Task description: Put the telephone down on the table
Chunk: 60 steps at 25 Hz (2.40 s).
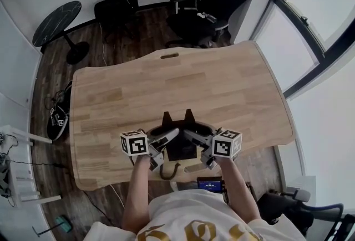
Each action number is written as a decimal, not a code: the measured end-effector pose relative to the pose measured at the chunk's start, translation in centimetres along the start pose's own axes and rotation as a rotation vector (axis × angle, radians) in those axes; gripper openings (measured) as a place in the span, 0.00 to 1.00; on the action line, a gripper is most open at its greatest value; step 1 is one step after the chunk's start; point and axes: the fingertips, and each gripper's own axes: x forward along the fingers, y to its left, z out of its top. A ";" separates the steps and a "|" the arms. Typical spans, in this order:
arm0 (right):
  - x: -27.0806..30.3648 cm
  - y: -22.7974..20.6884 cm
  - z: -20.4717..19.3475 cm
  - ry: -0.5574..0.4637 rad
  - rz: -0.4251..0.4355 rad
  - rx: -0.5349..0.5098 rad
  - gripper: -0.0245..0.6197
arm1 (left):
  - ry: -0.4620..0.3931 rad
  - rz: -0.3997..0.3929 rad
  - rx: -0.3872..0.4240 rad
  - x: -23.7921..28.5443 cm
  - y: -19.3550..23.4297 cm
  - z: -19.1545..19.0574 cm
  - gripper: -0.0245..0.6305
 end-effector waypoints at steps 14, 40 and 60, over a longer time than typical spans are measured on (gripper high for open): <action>3.8 -5.0 -0.8 0.066 -0.007 0.078 0.36 | 0.024 0.033 -0.076 1.2 6.1 1.0 0.40; 9.6 -13.7 -1.8 0.184 -0.019 0.225 0.36 | 0.045 0.098 -0.223 3.9 15.9 2.5 0.40; 11.2 -17.3 -2.3 0.195 -0.035 0.314 0.36 | 0.032 0.133 -0.297 5.0 19.6 2.9 0.39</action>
